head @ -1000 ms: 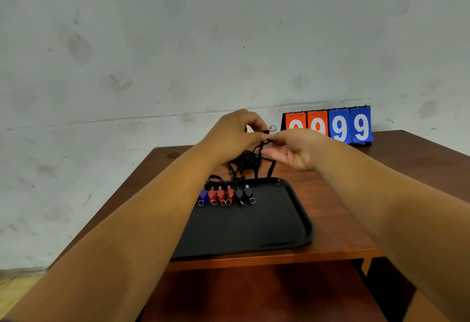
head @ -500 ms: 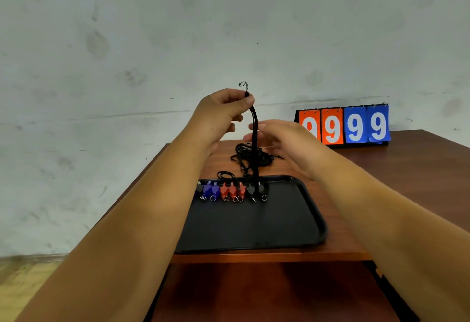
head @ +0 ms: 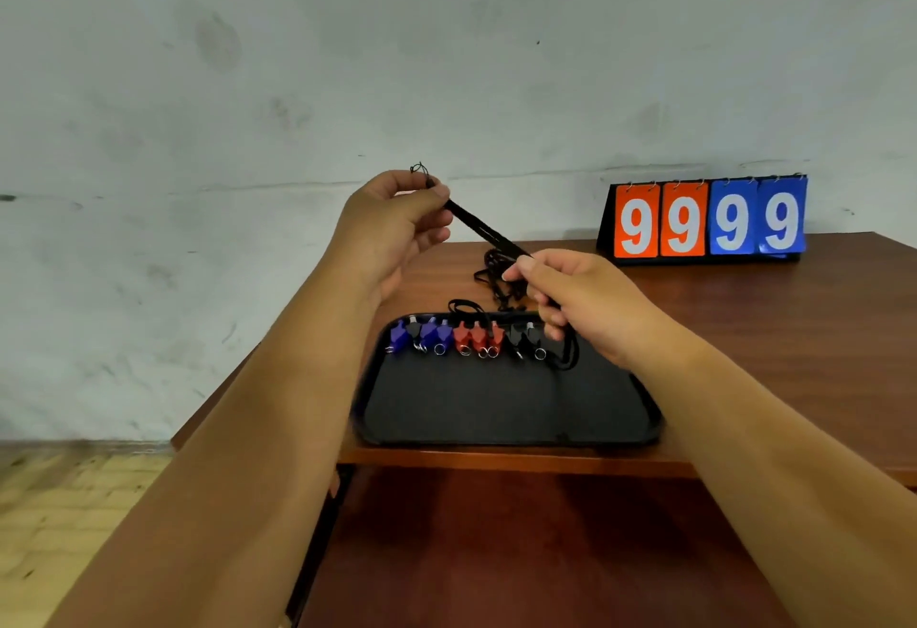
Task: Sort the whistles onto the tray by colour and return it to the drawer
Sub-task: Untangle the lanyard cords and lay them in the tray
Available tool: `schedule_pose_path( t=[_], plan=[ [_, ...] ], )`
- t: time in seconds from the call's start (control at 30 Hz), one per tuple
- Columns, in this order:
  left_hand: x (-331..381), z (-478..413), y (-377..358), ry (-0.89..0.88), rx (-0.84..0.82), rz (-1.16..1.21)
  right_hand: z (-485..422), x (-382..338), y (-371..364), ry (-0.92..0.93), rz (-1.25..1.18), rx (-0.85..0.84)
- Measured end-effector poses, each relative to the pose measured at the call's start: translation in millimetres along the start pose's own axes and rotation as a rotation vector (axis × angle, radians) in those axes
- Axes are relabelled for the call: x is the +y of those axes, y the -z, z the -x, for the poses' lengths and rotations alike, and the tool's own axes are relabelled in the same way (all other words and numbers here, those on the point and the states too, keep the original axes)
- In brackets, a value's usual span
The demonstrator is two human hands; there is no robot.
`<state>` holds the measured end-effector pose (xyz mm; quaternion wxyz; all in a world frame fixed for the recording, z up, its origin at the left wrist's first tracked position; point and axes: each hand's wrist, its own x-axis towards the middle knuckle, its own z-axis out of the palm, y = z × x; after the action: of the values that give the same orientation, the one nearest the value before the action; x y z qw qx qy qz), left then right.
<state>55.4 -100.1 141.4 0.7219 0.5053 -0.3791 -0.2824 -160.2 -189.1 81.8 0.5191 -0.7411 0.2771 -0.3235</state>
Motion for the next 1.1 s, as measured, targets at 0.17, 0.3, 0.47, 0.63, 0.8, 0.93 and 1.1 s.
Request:
schedule_pose_path(
  t=[0.17,0.3,0.47,0.63,0.8,0.93,1.1],
  plan=[
    [-37.1,14.9,44.4,0.149,-0.006,-0.056,8.1,20.8,20.0,-0.077,0.294,-0.104],
    [-70.8,30.1,67.8,0.211,0.007,-0.239,13.1,30.8,29.7,-0.103,0.516,-0.141],
    [-96.1,37.5,89.3,0.167,0.066,-0.688,11.6,42.8,41.8,-0.107,0.732,-0.120],
    [-106.5,38.1,101.3,0.117,0.078,-0.938,5.9,62.2,56.8,-0.128,0.859,-0.106],
    [-106.8,40.5,109.0,0.120,0.072,-1.030,6.3,69.3,61.6,-0.118,0.933,-0.126],
    [-103.5,40.8,108.1,0.122,0.081,-1.088,7.8,72.0,60.3,-0.116,0.999,-0.144],
    [-102.6,41.6,106.4,0.150,0.072,-1.111,5.7,73.2,60.8,-0.123,1.044,-0.148]
  ],
)
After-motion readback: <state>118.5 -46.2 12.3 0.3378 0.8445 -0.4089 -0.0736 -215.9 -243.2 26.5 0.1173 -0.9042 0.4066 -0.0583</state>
